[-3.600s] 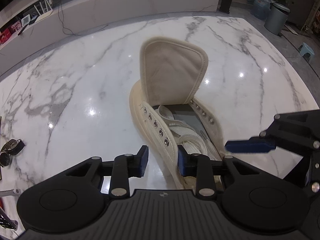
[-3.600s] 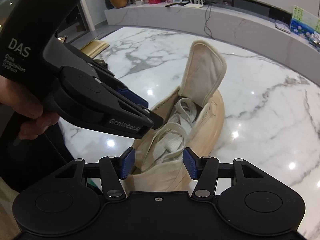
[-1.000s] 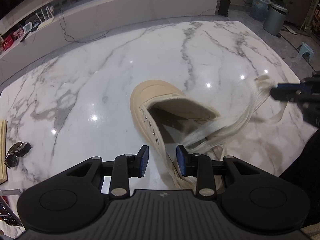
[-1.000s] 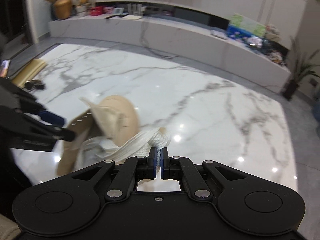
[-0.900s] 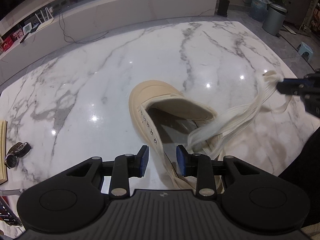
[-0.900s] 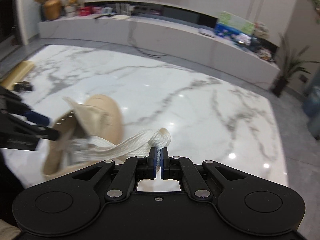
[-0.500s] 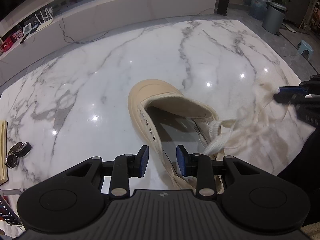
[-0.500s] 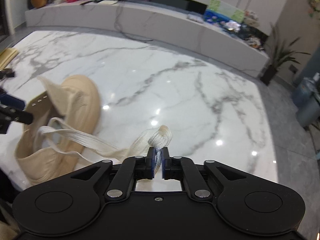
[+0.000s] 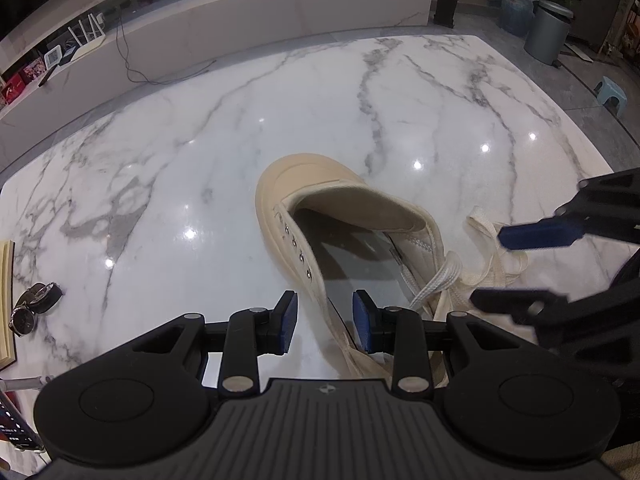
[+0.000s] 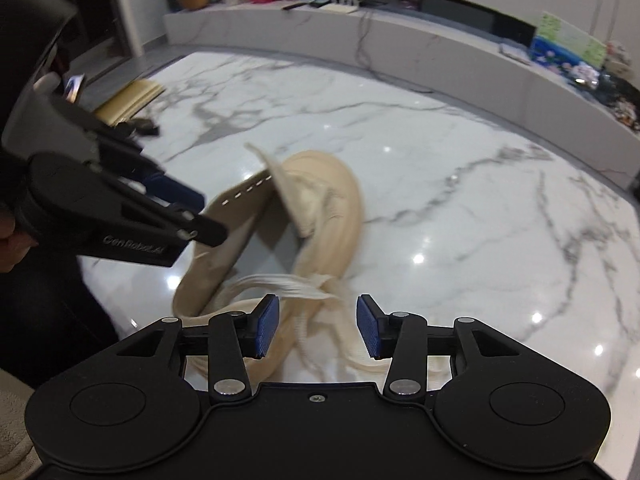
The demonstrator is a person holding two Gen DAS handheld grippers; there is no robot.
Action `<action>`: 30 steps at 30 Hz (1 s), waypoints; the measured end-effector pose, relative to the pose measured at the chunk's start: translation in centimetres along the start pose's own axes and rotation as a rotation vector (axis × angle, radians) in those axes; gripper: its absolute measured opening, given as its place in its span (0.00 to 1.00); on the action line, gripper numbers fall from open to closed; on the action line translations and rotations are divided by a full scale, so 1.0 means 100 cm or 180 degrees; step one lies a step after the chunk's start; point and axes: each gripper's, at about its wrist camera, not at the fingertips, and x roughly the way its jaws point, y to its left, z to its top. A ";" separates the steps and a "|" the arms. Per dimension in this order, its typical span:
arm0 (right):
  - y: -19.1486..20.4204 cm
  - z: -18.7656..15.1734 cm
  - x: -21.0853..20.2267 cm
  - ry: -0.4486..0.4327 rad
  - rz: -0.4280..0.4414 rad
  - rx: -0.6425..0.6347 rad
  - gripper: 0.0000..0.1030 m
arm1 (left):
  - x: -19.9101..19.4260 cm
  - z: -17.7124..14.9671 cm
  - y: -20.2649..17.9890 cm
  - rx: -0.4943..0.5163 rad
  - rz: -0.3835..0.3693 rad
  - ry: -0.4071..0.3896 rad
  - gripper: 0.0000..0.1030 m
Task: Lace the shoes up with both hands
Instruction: 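Grasp the white lace inside the shoe with the right gripper and pull it out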
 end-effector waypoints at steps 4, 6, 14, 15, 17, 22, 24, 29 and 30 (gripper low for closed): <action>0.002 0.002 0.012 0.0079 -0.0056 -0.0132 0.40 | 0.002 0.000 0.001 -0.0009 0.0005 0.0014 0.29; 0.001 0.003 0.017 0.0102 -0.0064 -0.0158 0.40 | 0.003 0.000 0.002 -0.0015 0.0003 0.0022 0.29; -0.002 0.009 0.021 0.0055 0.0283 -0.0153 0.06 | 0.011 0.002 0.005 -0.0025 -0.0015 0.0083 0.29; -0.001 0.010 0.022 0.0063 0.0332 -0.0150 0.06 | 0.011 0.002 0.005 -0.0025 -0.0017 0.0087 0.29; 0.000 0.010 0.021 0.0069 0.0365 -0.0159 0.06 | 0.013 0.002 0.005 -0.0024 -0.0021 0.0100 0.29; -0.009 0.008 0.010 0.0027 0.0205 -0.0065 0.01 | 0.013 0.002 0.007 -0.0022 -0.0034 0.0091 0.29; -0.020 0.007 0.003 0.0008 0.0059 0.0030 0.01 | 0.013 0.002 0.007 -0.0018 -0.0043 0.0085 0.29; -0.046 0.006 -0.009 0.0013 -0.0472 0.0206 0.01 | 0.014 0.001 0.006 -0.0008 -0.0052 0.0082 0.27; -0.050 0.006 -0.010 0.0008 -0.0532 0.0238 0.01 | 0.014 0.001 0.006 -0.0010 -0.0049 0.0080 0.27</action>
